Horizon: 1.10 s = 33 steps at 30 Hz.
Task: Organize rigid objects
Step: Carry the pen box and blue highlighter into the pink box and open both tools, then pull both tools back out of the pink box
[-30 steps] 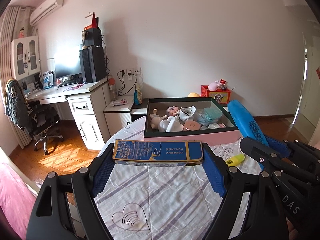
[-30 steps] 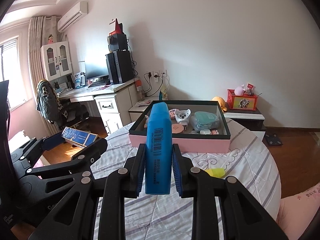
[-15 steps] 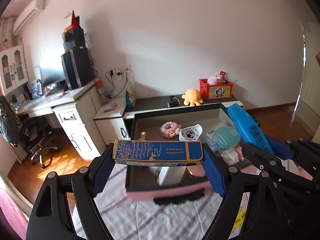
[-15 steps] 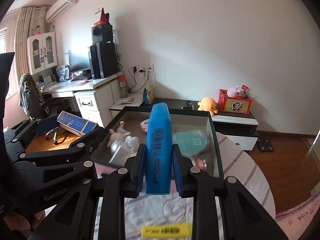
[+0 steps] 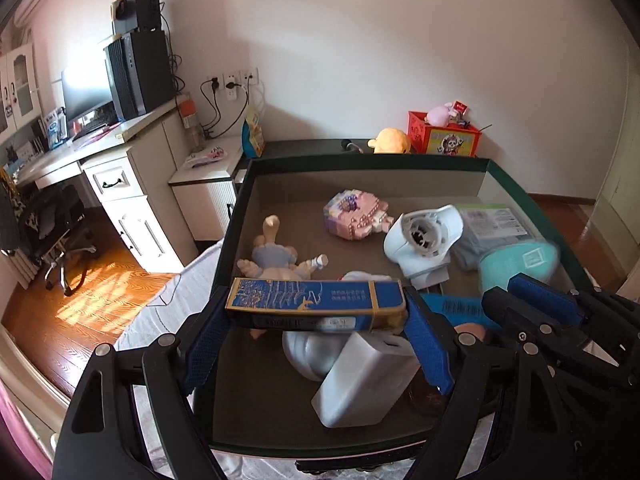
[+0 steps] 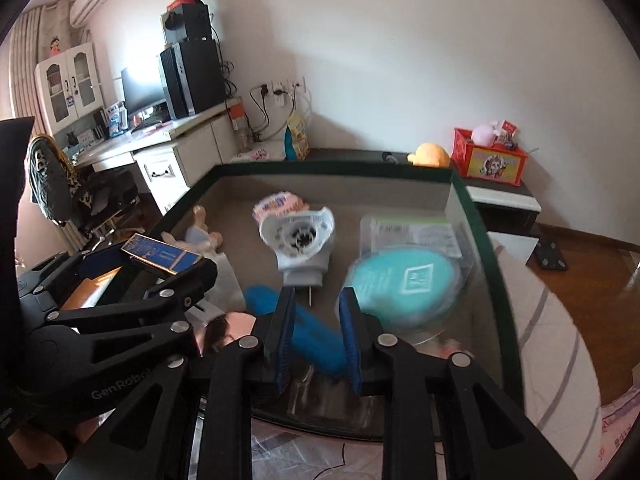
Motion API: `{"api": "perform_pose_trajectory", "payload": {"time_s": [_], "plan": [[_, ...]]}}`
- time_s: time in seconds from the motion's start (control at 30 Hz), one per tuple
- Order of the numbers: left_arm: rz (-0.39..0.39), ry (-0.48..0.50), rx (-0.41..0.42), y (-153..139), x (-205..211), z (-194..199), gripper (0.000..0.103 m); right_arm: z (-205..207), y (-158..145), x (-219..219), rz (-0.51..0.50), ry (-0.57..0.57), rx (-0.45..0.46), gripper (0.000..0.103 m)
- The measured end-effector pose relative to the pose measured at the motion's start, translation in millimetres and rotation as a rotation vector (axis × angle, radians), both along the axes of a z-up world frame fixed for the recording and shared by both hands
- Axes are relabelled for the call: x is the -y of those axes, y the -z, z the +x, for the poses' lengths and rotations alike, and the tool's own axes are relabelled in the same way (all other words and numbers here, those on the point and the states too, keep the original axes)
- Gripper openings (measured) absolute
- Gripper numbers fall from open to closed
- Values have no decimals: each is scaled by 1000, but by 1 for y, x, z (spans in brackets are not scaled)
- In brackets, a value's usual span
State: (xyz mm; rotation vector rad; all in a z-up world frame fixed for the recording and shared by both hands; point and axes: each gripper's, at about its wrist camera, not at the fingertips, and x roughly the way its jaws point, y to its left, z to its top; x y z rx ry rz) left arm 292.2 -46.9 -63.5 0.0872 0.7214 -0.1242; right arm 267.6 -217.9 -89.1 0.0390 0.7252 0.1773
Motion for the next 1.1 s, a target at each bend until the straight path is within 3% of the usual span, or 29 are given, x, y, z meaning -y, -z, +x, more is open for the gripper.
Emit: {"api": "perform_pose_trajectory", "payload": {"time_s": [0.1, 0.23, 0.37, 0.5, 0.87, 1.1], "plan": [[21, -10, 34, 2, 0, -4, 93, -2, 3, 7, 19, 20, -7, 36], [-33, -3, 38, 0, -7, -7, 97, -7, 0, 17, 47, 50, 6, 50], [23, 6, 46, 5, 1, -11, 99, -14, -5, 25, 89, 62, 38, 65], [25, 19, 61, 4, 2, -15, 103, -18, -11, 29, 112, 74, 67, 83], [28, -10, 117, -6, -5, -24, 103, -19, -12, 30, 121, 74, 103, 83], [-18, -51, 139, -34, -27, -66, 103, -33, -26, 29, 118, 61, 130, 83]]}}
